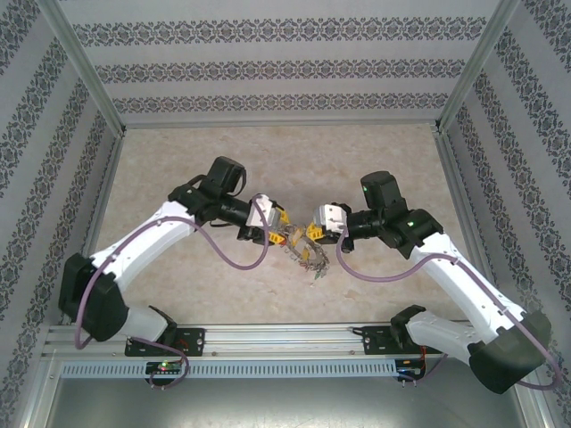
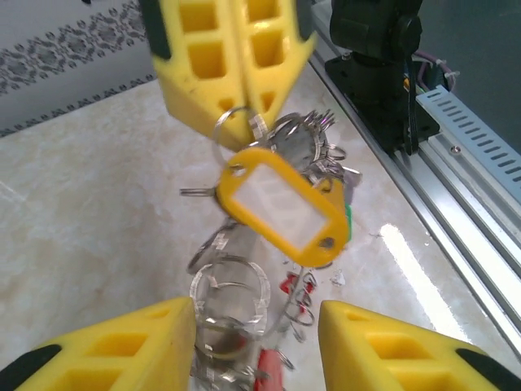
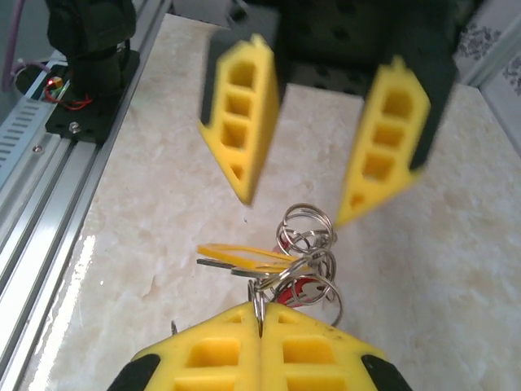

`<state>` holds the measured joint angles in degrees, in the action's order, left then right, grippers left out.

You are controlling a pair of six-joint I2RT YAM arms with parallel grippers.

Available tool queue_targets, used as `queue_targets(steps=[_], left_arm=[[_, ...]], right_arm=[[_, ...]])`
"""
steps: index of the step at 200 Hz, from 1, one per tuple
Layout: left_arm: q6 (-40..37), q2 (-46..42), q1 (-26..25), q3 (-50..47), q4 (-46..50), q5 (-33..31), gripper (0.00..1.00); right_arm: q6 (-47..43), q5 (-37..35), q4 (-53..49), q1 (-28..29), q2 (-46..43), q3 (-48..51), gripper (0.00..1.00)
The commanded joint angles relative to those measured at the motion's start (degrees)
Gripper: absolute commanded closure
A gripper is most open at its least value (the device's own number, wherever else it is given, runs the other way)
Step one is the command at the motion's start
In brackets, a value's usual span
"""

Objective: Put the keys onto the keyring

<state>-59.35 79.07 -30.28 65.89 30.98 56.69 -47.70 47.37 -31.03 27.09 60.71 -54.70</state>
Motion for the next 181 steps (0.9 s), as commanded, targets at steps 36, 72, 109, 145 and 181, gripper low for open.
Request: queue_targets(steps=[36, 72, 109, 145, 181], left_arm=[[8.0, -5.2, 0.1, -3.1, -7.6, 0.4, 0.46], [3.3, 0.0, -1.7, 1.4, -5.5, -1.3, 0.46], [0.2, 4.1, -3.3, 4.5, -2.9, -1.0, 0.47], [0.2, 4.9, -4.3, 4.5, -4.6, -0.8, 0.47], [-1.6, 4.9, -5.5, 5.0, -4.5, -1.0, 0.48]], right_arm=[[6.8, -3.8, -0.2, 0.5, 0.7, -2.3, 1.0], [5.4, -4.4, -1.4, 1.8, 2.6, -3.8, 1.0], [4.9, -4.7, -1.3, 2.8, 3.1, -4.4, 1.0], [2.9, -3.1, -1.5, 3.1, 2.8, -4.0, 1.0], [2.4, -2.2, -1.8, 3.2, 3.7, -4.2, 1.0]])
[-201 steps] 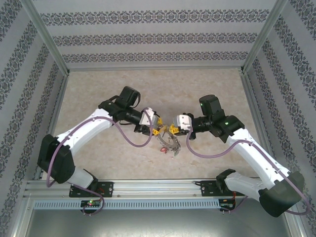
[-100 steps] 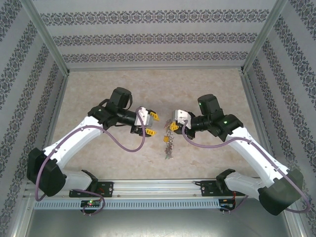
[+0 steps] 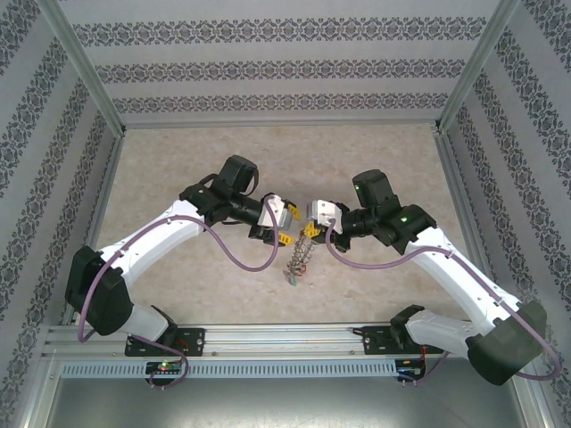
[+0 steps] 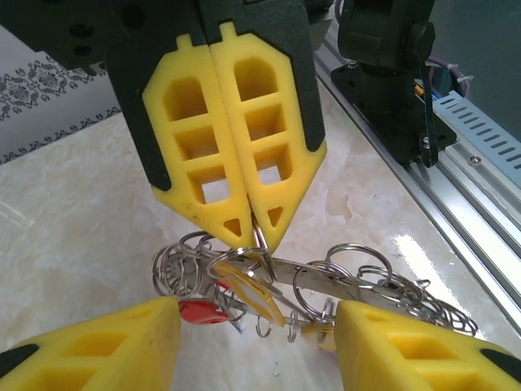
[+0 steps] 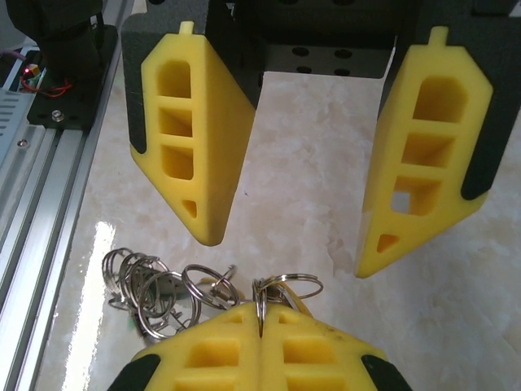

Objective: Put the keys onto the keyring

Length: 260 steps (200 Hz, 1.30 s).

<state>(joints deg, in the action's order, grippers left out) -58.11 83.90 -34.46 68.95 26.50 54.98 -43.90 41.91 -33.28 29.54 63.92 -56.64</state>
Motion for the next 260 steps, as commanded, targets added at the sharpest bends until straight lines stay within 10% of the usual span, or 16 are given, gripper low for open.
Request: queue_targets(steps=[1, 198, 260], left_arm=[[-3.0, 0.0, -1.3, 2.0, 0.0, 0.8, 0.48], [-10.9, 0.3, -3.5, 1.4, 7.2, -7.0, 0.91], [-5.8, -0.9, -3.5, -1.9, 2.1, -6.8, 0.88]], right_arm=[[-1.4, 3.3, 0.4, 0.8, 0.5, -2.3, 1.0], [-0.3, 6.9, 1.0, -0.1, 1.5, -1.8, 1.0], [10.2, 7.5, 11.2, -1.7, 0.9, 1.6, 1.0]])
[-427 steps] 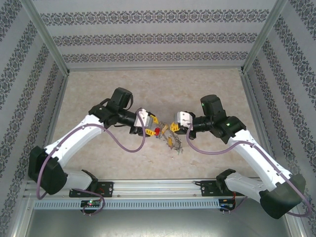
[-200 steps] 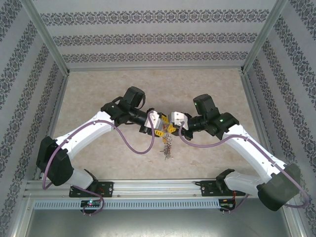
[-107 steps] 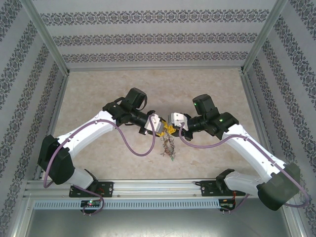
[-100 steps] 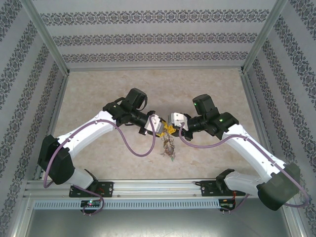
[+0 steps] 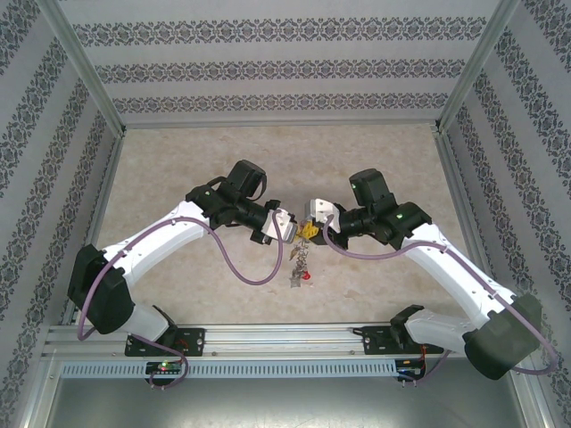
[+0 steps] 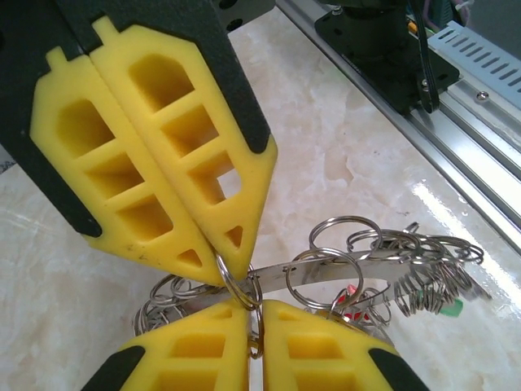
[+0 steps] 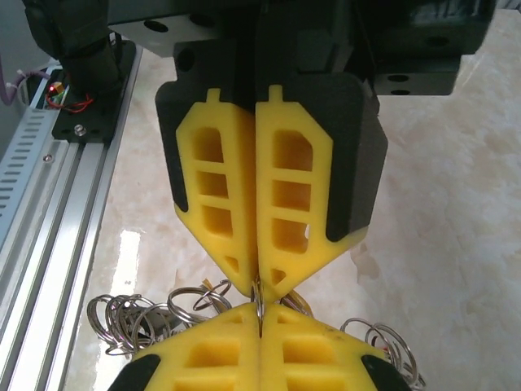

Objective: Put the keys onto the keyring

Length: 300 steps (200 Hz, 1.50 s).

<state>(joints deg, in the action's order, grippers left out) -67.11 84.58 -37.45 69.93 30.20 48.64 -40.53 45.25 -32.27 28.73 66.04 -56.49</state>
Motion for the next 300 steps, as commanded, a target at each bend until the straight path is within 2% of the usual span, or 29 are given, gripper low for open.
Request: queue_targets(steps=[1, 38, 100, 109, 124, 182, 197, 220, 240, 261, 300], left_arm=[[3.4, -1.7, -0.5, -3.0, -1.9, -0.4, 0.88], [9.6, -3.2, -0.3, -5.6, -6.5, 0.6, 0.84], [17.5, -1.6, 0.4, -6.0, -10.5, 2.6, 0.84], [18.4, -1.5, 0.4, -6.3, -11.3, 2.7, 0.86], [19.3, -1.5, 0.5, -6.6, -11.7, 2.4, 1.0], [15.1, -2.2, 0.5, -4.2, -4.4, -2.0, 1.0], [13.2, -2.1, 0.5, -2.7, -1.2, -3.5, 1.0], [10.8, -1.7, 0.4, -0.8, 3.5, -6.5, 1.0], [8.8, -1.5, 0.2, 0.7, 6.9, -9.3, 1.0], [7.3, -1.7, 0.0, 1.6, 9.3, -11.5, 1.0], [7.0, -1.8, -0.1, 2.1, 10.0, -11.7, 1.0]], right_arm=[[7.0, 4.1, 10.6, -0.9, -1.3, 1.5, 1.0], [12.9, 5.0, 18.8, -0.8, -2.0, 4.8, 1.0], [14.6, 4.2, 22.2, -0.4, -3.2, 7.2, 1.0], [14.7, 3.7, 22.4, -0.3, -3.3, 7.5, 1.0], [14.4, 3.5, 22.5, 0.0, -3.3, 8.0, 1.0], [-0.6, 0.8, 8.4, 0.3, -2.5, 7.0, 1.0], [-2.4, 0.1, 6.1, 0.4, -2.1, 6.4, 0.93], [-2.6, -0.7, 4.8, 0.8, -1.3, 5.4, 0.88], [-1.7, -0.9, 4.5, 1.1, -0.3, 4.5, 0.79], [-0.7, -0.3, 4.5, 1.1, 0.7, 3.7, 0.77], [3.3, 3.0, 9.0, 1.5, 3.0, 3.3, 0.7]])
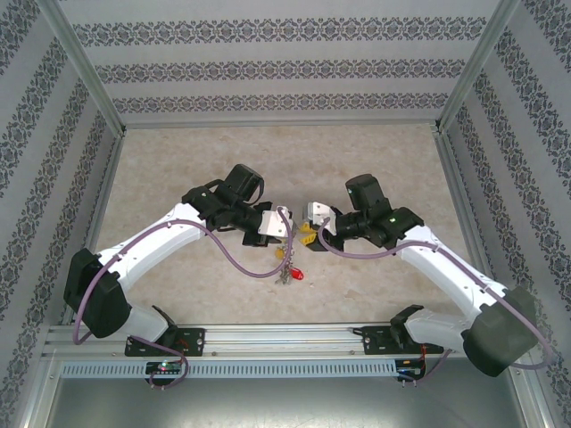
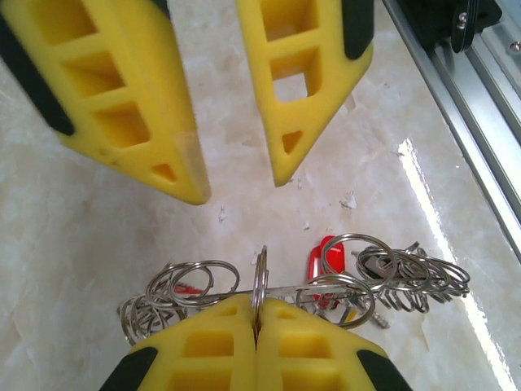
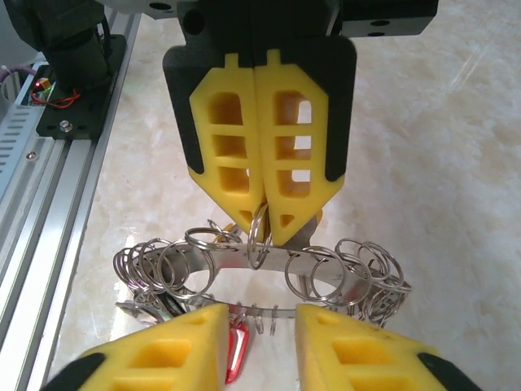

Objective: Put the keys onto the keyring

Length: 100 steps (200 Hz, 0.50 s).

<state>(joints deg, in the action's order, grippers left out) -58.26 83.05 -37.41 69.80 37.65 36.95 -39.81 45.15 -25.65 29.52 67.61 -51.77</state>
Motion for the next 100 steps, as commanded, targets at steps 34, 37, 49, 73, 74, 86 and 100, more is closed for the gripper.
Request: queue_targets(steps=[34, 37, 49, 73, 74, 86, 100], left_arm=[[0.3, 0.3, 0.0, 2.7, 1.1, 1.9, 1.0], [0.7, 0.4, 0.1, 2.8, 0.9, 2.3, 1.0], [2.1, 0.7, 0.7, 2.8, -0.3, 4.7, 1.0], [3.2, 1.6, 1.0, 3.3, -0.8, 8.2, 1.0], [3.3, 1.7, 1.0, 3.3, -0.7, 8.2, 1.0], [4.0, 2.0, 1.0, 3.8, -0.6, 8.9, 1.0], [4.3, 1.9, 1.1, 3.9, -0.9, 9.2, 1.0]], right_arm=[[4.0, 4.8, 4.4, 1.5, 3.3, -1.4, 0.69], [4.3, 4.9, 4.8, 1.6, 3.4, -1.3, 0.69], [5.1, 5.4, 6.5, 1.7, 3.6, -0.8, 0.7], [6.8, 4.8, 9.6, 1.8, 3.4, 0.5, 0.72], [6.9, 4.9, 9.7, 1.8, 3.4, 0.5, 0.72], [7.6, 4.2, 10.4, 1.9, 3.4, 0.7, 0.74], [7.3, 3.0, 9.7, 2.2, 3.4, 0.7, 0.76]])
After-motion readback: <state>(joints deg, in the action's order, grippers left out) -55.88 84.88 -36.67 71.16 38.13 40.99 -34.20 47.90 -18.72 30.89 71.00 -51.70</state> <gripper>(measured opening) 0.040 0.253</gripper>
